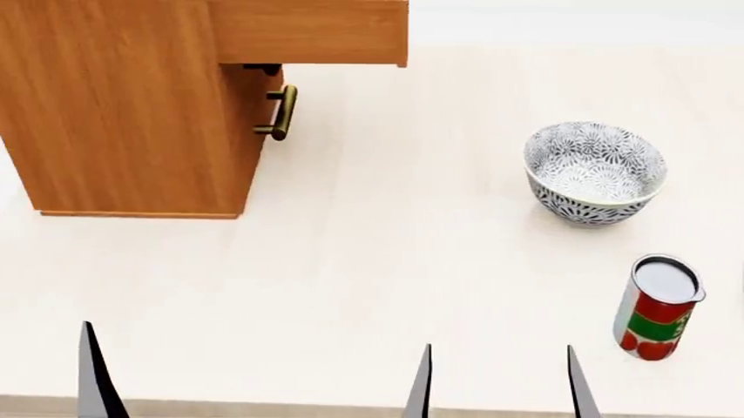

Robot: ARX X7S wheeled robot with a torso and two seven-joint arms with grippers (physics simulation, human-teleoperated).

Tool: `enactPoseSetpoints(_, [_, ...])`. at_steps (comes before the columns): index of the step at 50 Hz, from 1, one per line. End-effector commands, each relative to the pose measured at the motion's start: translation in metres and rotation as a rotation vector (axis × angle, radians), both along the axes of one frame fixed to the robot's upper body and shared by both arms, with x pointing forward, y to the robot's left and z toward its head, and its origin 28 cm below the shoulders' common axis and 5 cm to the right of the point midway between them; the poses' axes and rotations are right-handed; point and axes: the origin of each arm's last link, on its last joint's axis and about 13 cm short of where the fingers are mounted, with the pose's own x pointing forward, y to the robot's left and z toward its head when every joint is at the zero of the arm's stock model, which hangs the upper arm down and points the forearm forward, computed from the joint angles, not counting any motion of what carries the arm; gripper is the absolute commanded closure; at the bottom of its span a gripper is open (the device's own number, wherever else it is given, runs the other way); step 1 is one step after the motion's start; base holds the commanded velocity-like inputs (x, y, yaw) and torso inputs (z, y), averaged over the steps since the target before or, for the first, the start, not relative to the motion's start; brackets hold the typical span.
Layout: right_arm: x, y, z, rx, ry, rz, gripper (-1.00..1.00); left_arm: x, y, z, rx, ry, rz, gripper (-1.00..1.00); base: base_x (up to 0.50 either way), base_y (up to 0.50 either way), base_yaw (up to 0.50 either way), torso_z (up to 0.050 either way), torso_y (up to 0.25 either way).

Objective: Put the bowl on top of the cabinet.

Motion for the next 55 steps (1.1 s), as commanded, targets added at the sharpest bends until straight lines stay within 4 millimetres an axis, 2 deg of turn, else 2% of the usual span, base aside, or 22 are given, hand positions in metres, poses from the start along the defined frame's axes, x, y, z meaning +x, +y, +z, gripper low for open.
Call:
enactPoseSetpoints(1, [0.000,0.000,0.000,0.001,-0.003,0.001,-1.00,0.000,0.000,0.000,0.001,-0.002,0.000,-1.00,0.00,0.50,0.00,0.000,0.000])
enactPoseSetpoints(19, [-0.001,0.000,-0.001,0.006,0.004,0.005,-1.00,-0.001,-0.002,-0.002,0.000,-0.001,-0.013,-1.00,0.00,0.50,0.00,0.000,0.000])
enactPoseSetpoints(31, [-0.001,0.001,-0.001,0.039,0.005,0.012,-1.00,-0.002,-0.004,-0.001,0.012,0.013,-0.009,-1.00,0.00,0.01,0.00,0.000,0.000])
enactPoseSetpoints(32, [0.003,-0.003,-0.019,0.031,0.305,-0.047,-1.00,0.000,-0.003,-0.008,0.008,0.117,0.004,-1.00,0.00,0.00,0.00,0.000,0.000])
enactPoseSetpoints(33, [0.002,-0.001,-0.012,0.034,0.166,-0.021,-1.00,-0.001,-0.004,-0.001,0.009,0.014,-0.007,-1.00,0.00,0.00,0.00,0.000,0.000])
enactPoseSetpoints(34, [-0.001,0.001,-0.002,0.040,0.019,0.009,-1.00,-0.001,-0.004,-0.001,0.009,0.015,-0.004,-1.00,0.00,0.00,0.00,0.000,0.000])
enactPoseSetpoints(35, [-0.001,0.001,-0.001,0.040,0.003,0.013,-1.00,-0.001,-0.004,-0.001,0.009,0.016,-0.002,-1.00,0.00,0.00,0.00,0.000,0.000])
enactPoseSetpoints(51, [-0.002,0.001,0.000,0.046,-0.009,0.019,-1.00,-0.001,-0.005,-0.001,0.013,0.017,-0.005,-1.00,0.00,0.00,0.00,0.000,0.000])
enactPoseSetpoints(55, [-0.003,0.000,0.001,0.049,-0.036,0.028,-1.00,-0.001,-0.005,-0.001,0.014,0.017,-0.007,-1.00,0.42,-0.04,0.00,0.000,0.000])
